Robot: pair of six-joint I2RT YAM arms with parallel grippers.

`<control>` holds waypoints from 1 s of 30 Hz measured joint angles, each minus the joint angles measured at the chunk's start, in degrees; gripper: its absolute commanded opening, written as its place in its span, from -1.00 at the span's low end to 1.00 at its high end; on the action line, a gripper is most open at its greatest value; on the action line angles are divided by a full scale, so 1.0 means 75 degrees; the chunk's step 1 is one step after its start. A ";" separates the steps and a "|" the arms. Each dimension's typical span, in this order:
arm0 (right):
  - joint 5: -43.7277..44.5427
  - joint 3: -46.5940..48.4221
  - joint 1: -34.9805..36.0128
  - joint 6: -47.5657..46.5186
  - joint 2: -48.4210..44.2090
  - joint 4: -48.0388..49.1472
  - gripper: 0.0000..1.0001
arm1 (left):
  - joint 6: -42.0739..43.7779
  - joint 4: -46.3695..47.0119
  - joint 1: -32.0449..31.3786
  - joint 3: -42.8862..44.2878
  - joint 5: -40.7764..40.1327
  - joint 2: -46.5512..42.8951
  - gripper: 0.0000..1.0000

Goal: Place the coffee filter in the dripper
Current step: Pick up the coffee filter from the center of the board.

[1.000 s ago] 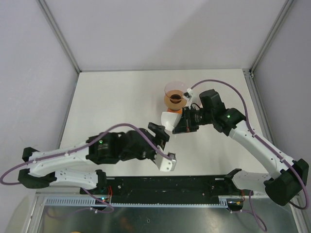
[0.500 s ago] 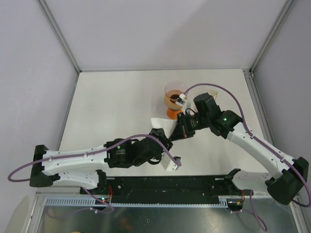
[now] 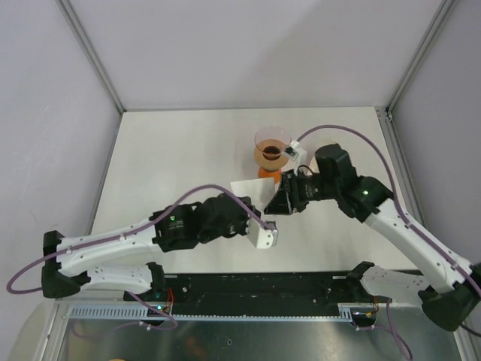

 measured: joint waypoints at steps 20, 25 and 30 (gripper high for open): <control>0.0125 -0.0417 -0.0484 -0.2868 -0.3220 0.1000 0.74 | -0.3841 -0.0924 0.2116 0.1705 0.5971 -0.0804 -0.99; -0.0408 -0.0656 -0.0318 -0.3200 -0.3165 0.1792 0.80 | -0.4065 -0.1137 0.2127 0.2087 0.6816 -0.0810 -1.00; -0.0632 -0.0781 0.0204 -0.3319 -0.2868 0.2477 0.61 | -0.4164 -0.1352 0.2133 0.2177 0.7324 -0.0810 -0.99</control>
